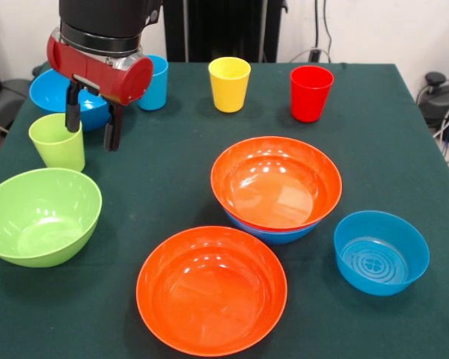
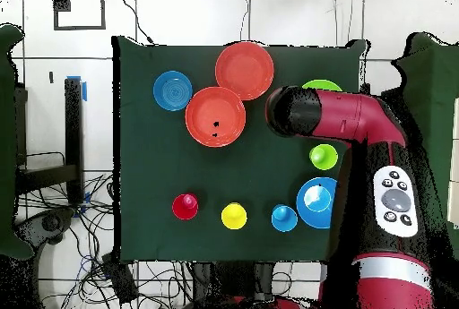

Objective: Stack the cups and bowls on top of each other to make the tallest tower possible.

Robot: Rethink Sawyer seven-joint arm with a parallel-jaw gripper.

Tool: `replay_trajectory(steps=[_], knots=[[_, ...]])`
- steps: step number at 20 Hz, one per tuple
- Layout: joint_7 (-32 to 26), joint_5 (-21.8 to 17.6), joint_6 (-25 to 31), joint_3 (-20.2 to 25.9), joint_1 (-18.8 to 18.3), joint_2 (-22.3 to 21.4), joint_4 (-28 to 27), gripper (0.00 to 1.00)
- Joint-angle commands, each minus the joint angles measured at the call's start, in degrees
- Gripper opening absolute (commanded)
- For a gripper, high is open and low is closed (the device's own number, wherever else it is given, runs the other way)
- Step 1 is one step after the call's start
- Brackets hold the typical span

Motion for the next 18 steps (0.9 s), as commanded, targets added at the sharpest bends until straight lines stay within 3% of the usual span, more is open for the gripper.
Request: replay_trajectory(steps=[1,7,18], knots=[[-7.9,-7.0,0.7,1.4,2.0,2.8,2.0,1.00],[-6.5,-7.9,4.1,-0.5,2.7,3.5,-0.2,1.00],[-5.3,-9.0,3.1,-1.6,3.0,4.8,-1.3,1.00]])
